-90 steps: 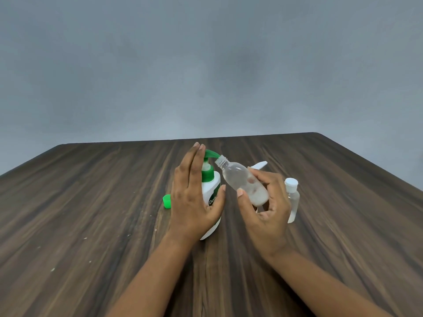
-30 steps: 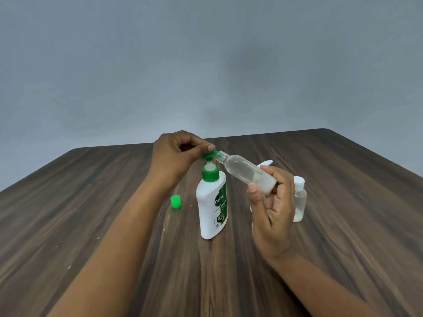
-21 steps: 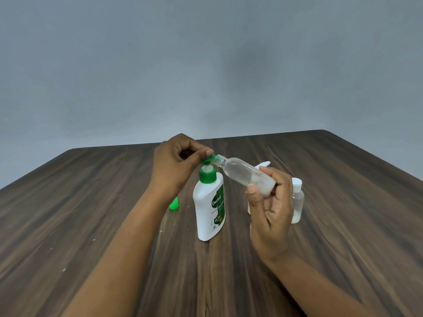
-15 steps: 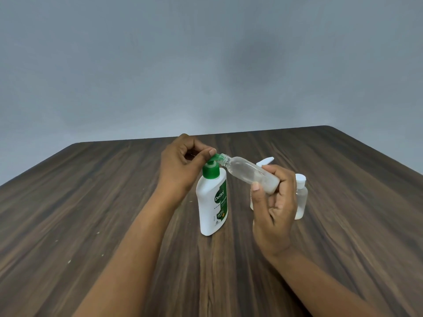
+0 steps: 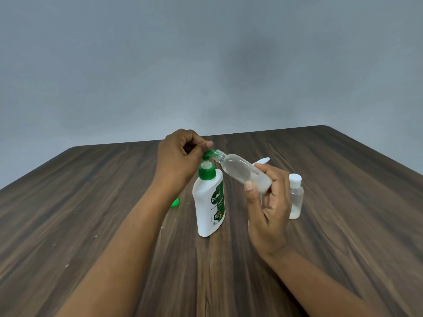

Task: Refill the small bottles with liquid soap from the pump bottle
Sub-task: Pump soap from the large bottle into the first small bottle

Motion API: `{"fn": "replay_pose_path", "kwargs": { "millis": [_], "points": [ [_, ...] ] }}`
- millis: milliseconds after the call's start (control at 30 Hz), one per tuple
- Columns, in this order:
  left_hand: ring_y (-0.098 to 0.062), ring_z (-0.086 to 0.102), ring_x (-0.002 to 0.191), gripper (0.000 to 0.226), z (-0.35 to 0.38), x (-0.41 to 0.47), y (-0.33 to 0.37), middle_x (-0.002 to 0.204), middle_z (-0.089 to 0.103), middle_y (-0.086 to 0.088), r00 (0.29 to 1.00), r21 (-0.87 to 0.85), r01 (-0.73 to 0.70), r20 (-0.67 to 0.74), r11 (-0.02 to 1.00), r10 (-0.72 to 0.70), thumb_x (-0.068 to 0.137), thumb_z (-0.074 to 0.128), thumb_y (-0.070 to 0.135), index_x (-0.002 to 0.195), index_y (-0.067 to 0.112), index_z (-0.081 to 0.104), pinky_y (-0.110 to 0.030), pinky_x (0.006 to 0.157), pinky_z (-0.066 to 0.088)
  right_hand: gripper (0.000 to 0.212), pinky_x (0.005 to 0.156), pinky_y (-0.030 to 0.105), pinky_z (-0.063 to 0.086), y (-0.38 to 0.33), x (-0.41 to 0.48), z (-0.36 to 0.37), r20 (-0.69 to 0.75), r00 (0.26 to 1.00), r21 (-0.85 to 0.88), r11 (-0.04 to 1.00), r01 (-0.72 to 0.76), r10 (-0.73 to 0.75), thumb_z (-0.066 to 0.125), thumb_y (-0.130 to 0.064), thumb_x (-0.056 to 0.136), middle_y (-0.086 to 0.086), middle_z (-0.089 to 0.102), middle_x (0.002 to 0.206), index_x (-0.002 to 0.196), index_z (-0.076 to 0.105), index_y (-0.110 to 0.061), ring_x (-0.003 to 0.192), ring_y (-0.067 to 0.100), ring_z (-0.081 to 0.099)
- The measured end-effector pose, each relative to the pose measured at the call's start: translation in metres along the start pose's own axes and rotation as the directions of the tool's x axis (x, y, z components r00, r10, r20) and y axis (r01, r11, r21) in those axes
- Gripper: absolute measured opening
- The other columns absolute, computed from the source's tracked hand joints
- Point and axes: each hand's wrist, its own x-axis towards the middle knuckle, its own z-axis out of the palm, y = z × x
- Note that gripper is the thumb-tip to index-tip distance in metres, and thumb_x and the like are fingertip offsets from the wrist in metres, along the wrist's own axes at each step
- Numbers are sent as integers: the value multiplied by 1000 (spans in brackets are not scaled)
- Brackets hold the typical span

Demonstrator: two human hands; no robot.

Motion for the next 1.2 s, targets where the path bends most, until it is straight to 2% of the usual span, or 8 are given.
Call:
{"fn": "replay_pose_path", "kwargs": {
  "millis": [233, 367, 433, 533, 600, 900, 1100, 1200],
  "points": [
    [-9, 57, 66, 23, 4, -10, -10, 73, 65, -2, 1000, -27, 20, -14, 999, -21, 81, 69, 11, 62, 23, 62, -24, 64, 46, 22, 81, 20, 44, 7, -9, 4, 1, 999, -15, 999, -50, 50, 44, -24, 93, 2, 50, 107, 114, 46, -18, 94, 13, 53],
    [1, 56, 62, 22, 5, -9, -3, 73, 65, 1, 998, -29, 7, -57, 1000, -9, 80, 69, 13, 63, 24, 62, -12, 60, 43, 24, 82, 22, 45, 7, -8, 3, 18, 999, -38, 998, -48, 49, 43, -26, 93, 3, 50, 109, 117, 44, -22, 97, 16, 54],
    [-6, 60, 68, 20, 2, -4, 2, 76, 68, -3, 1000, 11, 1, -21, 1000, -1, 81, 69, 14, 64, 24, 63, -18, 63, 47, 24, 82, 21, 44, 7, -8, 2, 32, 999, -45, 998, -39, 40, 44, -25, 94, 0, 50, 110, 118, 44, -22, 98, 14, 53],
    [-23, 64, 77, 19, -5, 4, 5, 77, 69, -7, 999, 48, -11, 31, 999, 10, 80, 69, 13, 64, 21, 64, -40, 75, 52, 24, 81, 18, 44, 7, -6, 4, 41, 999, -43, 999, -24, 26, 45, -24, 93, -1, 49, 109, 117, 44, -19, 97, 11, 53],
    [-24, 65, 76, 20, -6, 4, 5, 75, 69, -6, 998, 52, -9, 56, 999, 6, 80, 69, 11, 63, 22, 64, -41, 75, 52, 24, 80, 17, 44, 6, -5, 5, 34, 999, -38, 999, -28, 30, 45, -24, 93, 0, 49, 108, 116, 45, -17, 96, 11, 53],
    [-3, 53, 63, 17, 4, -10, 0, 75, 64, -1, 999, 74, -27, -15, 997, 29, 81, 68, 11, 66, 17, 63, -10, 57, 40, 21, 79, 20, 43, 5, -8, 6, -16, 999, -7, 999, -45, 45, 43, -23, 93, 5, 52, 103, 111, 45, -13, 91, 13, 55],
    [-15, 62, 71, 15, -9, 3, 7, 74, 67, -2, 998, 80, -41, 60, 996, 37, 81, 68, 13, 66, 18, 65, -27, 66, 47, 24, 78, 19, 45, 4, -6, 5, 39, 999, -47, 999, -26, 28, 45, -27, 94, 0, 52, 106, 116, 46, -16, 93, 13, 55],
    [-14, 62, 70, 15, -10, 5, 7, 73, 66, 0, 995, 103, -41, 95, 994, 32, 81, 68, 13, 67, 17, 65, -27, 66, 48, 25, 80, 21, 46, 5, -5, 5, 34, 999, -41, 998, -39, 40, 45, -26, 94, 0, 53, 107, 115, 47, -13, 95, 14, 56]
  ]
}}
